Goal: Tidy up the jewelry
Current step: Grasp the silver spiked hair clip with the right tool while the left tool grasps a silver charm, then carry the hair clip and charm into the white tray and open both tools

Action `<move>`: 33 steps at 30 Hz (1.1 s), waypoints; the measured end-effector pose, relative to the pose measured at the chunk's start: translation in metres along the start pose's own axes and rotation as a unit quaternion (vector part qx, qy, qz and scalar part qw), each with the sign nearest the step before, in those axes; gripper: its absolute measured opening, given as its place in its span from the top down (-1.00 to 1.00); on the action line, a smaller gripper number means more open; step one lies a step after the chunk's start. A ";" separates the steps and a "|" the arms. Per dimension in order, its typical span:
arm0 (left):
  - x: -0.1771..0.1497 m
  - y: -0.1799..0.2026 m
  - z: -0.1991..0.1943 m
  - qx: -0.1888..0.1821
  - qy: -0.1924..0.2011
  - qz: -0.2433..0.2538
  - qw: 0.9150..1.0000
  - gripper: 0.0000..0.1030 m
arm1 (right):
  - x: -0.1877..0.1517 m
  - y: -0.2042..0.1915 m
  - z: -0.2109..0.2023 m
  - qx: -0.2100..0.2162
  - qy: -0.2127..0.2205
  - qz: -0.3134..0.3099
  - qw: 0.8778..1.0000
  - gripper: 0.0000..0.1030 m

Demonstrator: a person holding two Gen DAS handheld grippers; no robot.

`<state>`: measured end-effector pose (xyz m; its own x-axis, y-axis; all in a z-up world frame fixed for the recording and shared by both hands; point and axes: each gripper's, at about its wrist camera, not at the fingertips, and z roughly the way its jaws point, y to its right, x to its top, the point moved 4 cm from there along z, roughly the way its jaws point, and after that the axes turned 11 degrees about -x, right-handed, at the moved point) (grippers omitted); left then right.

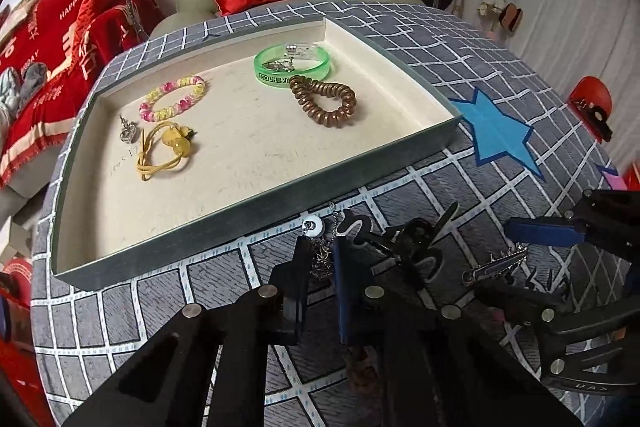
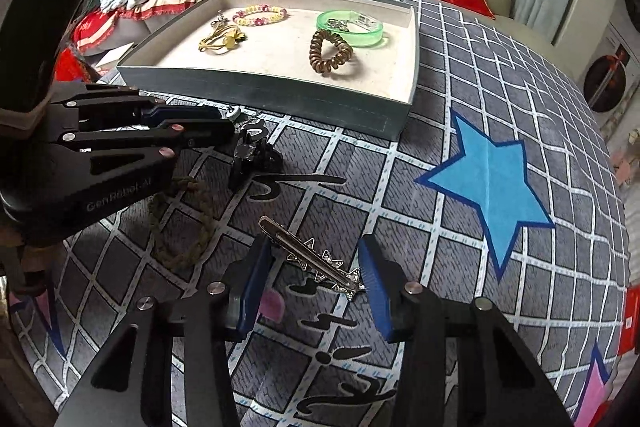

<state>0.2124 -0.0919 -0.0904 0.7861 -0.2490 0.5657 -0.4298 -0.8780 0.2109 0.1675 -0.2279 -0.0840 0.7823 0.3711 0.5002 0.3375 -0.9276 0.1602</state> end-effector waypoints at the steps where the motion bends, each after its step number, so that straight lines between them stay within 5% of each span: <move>1: 0.000 -0.001 0.000 -0.004 0.001 -0.003 1.000 0.46 | 0.000 0.000 -0.001 0.000 0.001 0.003 1.000 0.05; 21: 0.001 -0.009 -0.059 -0.030 0.055 -0.015 0.998 0.46 | 0.009 0.016 -0.029 0.012 0.024 0.077 0.997 0.05; 33: 0.032 -0.046 -0.095 -0.010 0.103 -0.021 0.994 0.46 | 0.071 0.009 -0.041 0.034 0.049 0.104 0.993 0.05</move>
<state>0.2157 -0.0204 -0.0061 0.6972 -0.1215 0.7065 -0.4086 -0.8771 0.2525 0.2047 -0.2111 -0.0118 0.7858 0.1631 0.5966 0.2117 -0.9773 -0.0116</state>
